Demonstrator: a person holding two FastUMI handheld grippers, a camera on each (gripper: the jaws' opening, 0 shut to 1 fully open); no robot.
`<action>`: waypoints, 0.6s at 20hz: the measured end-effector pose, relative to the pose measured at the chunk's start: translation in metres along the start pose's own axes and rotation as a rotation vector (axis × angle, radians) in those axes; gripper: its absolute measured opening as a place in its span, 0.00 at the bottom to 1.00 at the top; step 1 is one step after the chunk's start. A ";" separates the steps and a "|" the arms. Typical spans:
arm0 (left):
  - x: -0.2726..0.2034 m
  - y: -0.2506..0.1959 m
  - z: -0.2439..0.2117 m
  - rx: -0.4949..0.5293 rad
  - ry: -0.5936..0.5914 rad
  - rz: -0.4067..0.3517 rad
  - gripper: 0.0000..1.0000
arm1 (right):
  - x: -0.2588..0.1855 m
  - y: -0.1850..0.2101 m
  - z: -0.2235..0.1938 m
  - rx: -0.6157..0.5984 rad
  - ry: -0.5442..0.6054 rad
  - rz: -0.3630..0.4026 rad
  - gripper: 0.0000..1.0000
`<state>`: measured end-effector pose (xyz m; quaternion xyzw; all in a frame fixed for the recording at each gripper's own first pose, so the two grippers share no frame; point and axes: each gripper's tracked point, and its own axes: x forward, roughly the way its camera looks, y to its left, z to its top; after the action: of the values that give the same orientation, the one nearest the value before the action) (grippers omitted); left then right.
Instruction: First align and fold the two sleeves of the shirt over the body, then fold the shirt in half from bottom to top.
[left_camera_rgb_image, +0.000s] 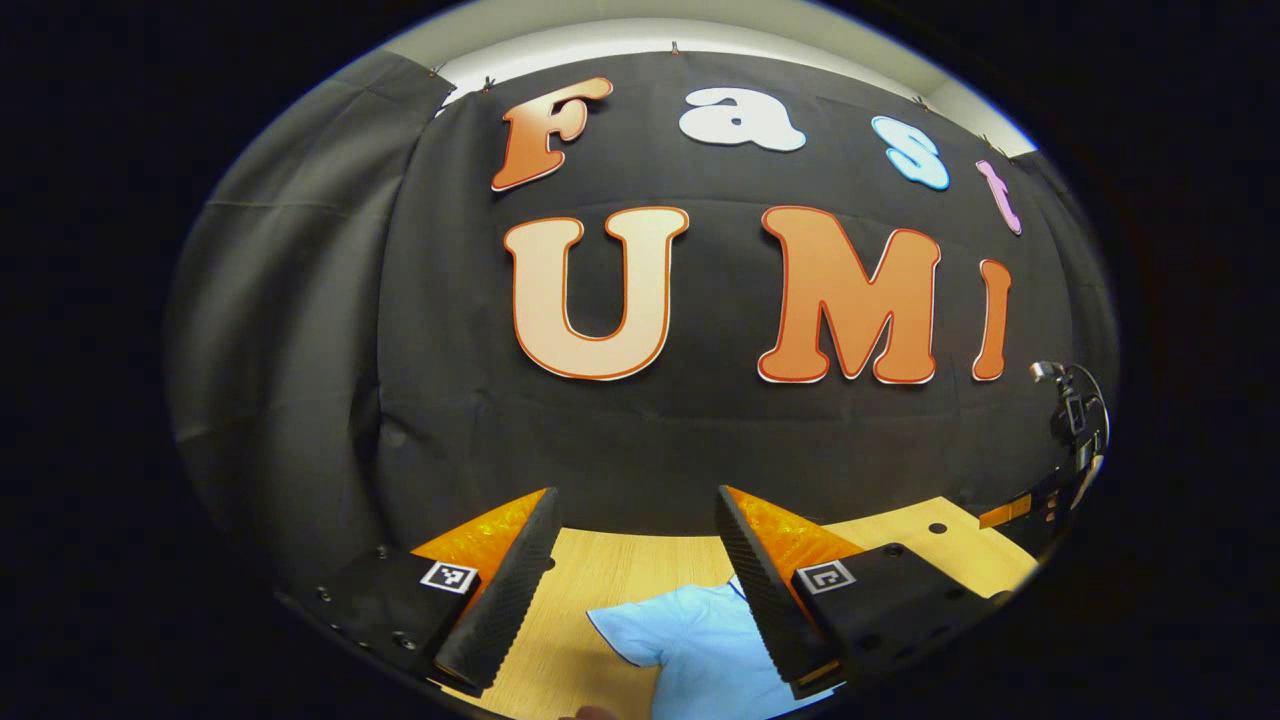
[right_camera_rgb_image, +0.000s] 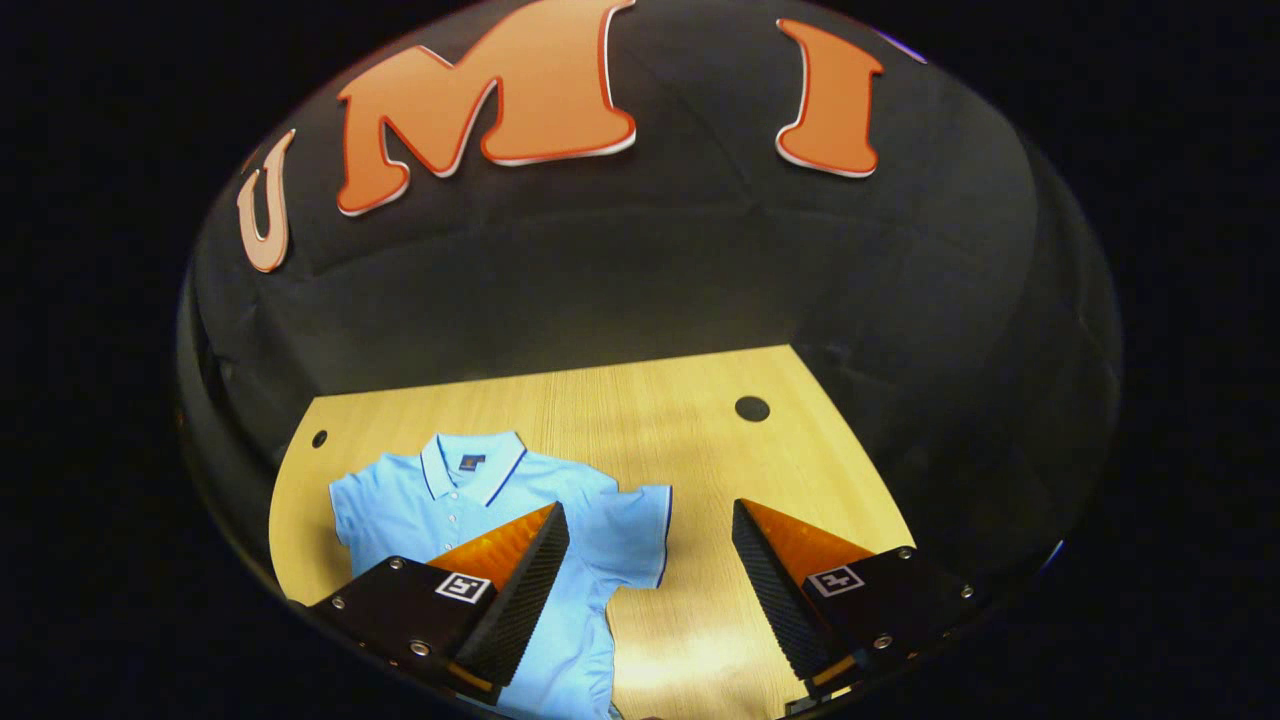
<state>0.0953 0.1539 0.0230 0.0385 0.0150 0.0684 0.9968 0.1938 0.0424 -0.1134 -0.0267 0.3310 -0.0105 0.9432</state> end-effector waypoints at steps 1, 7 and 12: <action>0.002 -0.001 0.001 0.006 0.003 0.002 1.00 | 0.015 0.002 -0.005 -0.012 0.045 0.011 0.99; 0.008 0.001 -0.007 0.010 0.023 0.028 1.00 | 0.080 -0.008 -0.042 -0.029 0.259 -0.016 0.99; 0.011 0.003 -0.019 -0.021 0.059 0.048 1.00 | 0.120 -0.012 -0.073 -0.028 0.393 -0.027 0.99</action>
<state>0.1047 0.1596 0.0036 0.0263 0.0425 0.0933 0.9944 0.2422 0.0232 -0.2447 -0.0418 0.5086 -0.0237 0.8597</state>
